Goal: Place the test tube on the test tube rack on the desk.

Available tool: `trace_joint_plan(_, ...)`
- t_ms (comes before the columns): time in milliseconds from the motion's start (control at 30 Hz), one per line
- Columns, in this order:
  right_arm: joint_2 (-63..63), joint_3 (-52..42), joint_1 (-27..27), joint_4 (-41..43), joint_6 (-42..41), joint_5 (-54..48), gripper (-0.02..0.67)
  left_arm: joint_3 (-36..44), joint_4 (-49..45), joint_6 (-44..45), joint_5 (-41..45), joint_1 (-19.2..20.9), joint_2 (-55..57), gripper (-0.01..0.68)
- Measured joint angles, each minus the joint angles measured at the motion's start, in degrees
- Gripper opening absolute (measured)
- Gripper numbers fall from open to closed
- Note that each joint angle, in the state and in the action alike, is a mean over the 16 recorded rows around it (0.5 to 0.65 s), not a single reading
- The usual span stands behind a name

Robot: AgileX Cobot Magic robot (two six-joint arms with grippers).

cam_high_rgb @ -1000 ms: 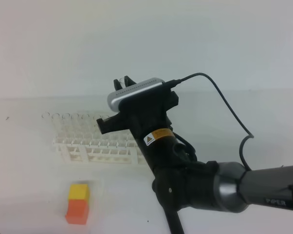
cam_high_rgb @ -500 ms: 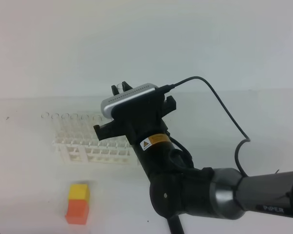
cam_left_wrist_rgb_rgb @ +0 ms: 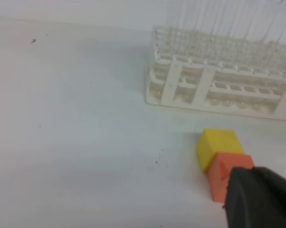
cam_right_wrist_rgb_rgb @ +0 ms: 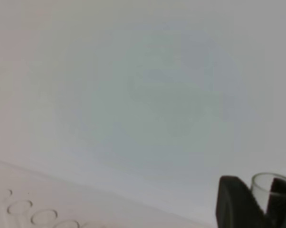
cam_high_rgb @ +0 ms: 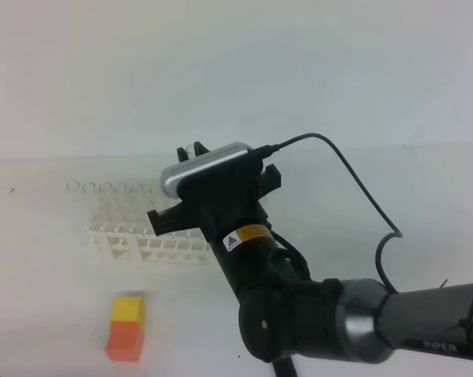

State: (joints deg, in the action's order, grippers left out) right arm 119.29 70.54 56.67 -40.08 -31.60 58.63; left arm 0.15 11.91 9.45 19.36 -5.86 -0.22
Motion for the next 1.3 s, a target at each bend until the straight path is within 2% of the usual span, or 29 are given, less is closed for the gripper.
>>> trace_joint_plan(1300, 6.4, -1.5, -0.5, -2.1, 6.1, 3.1, 0.123, 0.0, 0.0, 0.0, 0.0, 0.0, 0.0, -0.001)
